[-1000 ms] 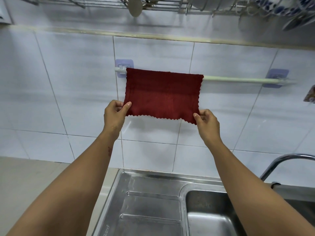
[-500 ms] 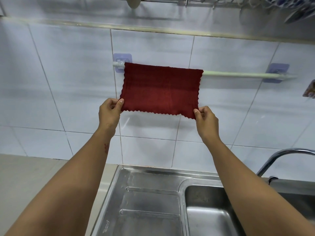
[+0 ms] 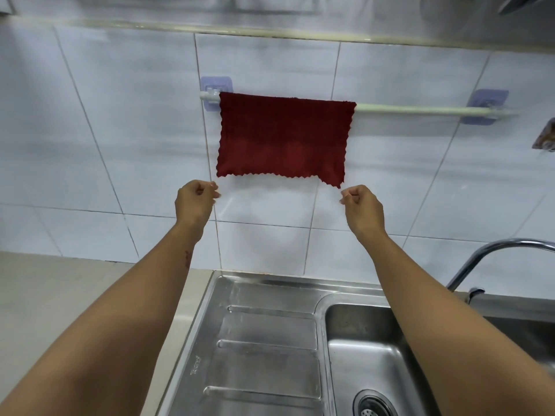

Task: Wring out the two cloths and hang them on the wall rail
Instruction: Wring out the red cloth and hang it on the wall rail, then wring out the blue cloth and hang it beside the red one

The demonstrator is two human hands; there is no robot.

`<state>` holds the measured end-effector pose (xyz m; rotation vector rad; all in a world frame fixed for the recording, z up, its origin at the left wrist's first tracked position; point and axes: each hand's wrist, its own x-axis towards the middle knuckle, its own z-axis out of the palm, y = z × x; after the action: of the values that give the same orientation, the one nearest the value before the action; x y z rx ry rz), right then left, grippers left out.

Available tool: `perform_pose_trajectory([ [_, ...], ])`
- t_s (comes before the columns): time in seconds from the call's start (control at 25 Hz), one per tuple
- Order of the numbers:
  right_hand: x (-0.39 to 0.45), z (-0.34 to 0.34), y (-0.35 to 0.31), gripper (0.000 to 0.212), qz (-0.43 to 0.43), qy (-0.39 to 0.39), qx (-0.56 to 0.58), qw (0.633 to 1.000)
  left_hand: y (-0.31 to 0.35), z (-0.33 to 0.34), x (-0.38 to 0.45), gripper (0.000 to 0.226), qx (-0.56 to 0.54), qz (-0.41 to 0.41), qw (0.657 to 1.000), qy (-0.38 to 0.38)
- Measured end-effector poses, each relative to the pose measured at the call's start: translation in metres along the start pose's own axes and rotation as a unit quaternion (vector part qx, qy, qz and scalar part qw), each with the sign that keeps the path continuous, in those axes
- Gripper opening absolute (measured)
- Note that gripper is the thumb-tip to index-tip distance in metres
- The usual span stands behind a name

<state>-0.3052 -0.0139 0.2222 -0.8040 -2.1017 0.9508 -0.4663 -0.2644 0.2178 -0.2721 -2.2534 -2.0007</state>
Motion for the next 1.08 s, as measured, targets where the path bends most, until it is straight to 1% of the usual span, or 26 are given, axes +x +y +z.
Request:
perform_pose_trajectory([
  [0.08,-0.012,-0.006,0.009,0.02,0.019,-0.027,-0.015,0.999,-0.006,-0.002,-0.021,0.019,0.027,-0.014,0.999,-0.029],
  [0.24,-0.047,-0.025,0.038,0.014,0.034,-0.089,-0.062,0.993,-0.014,0.01,-0.085,0.025,0.111,0.012,0.985,-0.129],
  [0.4,-0.086,-0.051,0.084,0.012,0.048,-0.136,-0.093,0.985,-0.034,0.037,-0.156,0.026,0.192,0.01,0.954,-0.228],
  [0.48,-0.107,-0.068,0.111,0.012,0.058,-0.162,-0.102,0.98,-0.042,0.054,-0.195,0.027,0.245,0.019,0.93,-0.273],
  [0.52,-0.117,-0.078,0.127,0.013,0.061,-0.175,-0.115,0.976,-0.047,0.064,-0.218,0.024,0.268,0.018,0.918,-0.292],
  [0.6,-0.133,-0.1,0.162,0.017,0.069,-0.196,-0.143,0.968,-0.056,0.088,-0.262,0.021,0.285,-0.003,0.902,-0.324],
  [0.76,-0.153,-0.151,0.223,0.025,0.096,-0.249,-0.199,0.943,-0.076,0.129,-0.333,0.027,0.302,-0.066,0.875,-0.373],
  [0.84,-0.16,-0.179,0.254,0.034,0.115,-0.296,-0.256,0.913,-0.088,0.153,-0.366,0.028,0.305,-0.083,0.862,-0.397],
  [0.92,-0.167,-0.204,0.278,0.047,0.128,-0.36,-0.329,0.864,-0.098,0.172,-0.394,0.03,0.315,-0.093,0.848,-0.415],
  [0.96,-0.17,-0.214,0.287,0.055,0.136,-0.406,-0.367,0.826,-0.103,0.181,-0.405,0.031,0.319,-0.096,0.842,-0.424],
  [1.04,-0.178,-0.231,0.303,0.07,0.139,-0.499,-0.445,0.73,-0.112,0.199,-0.425,0.029,0.322,-0.106,0.832,-0.44],
  [1.08,-0.184,-0.236,0.307,0.075,0.132,-0.526,-0.471,0.696,-0.116,0.206,-0.432,0.026,0.322,-0.109,0.828,-0.445],
])
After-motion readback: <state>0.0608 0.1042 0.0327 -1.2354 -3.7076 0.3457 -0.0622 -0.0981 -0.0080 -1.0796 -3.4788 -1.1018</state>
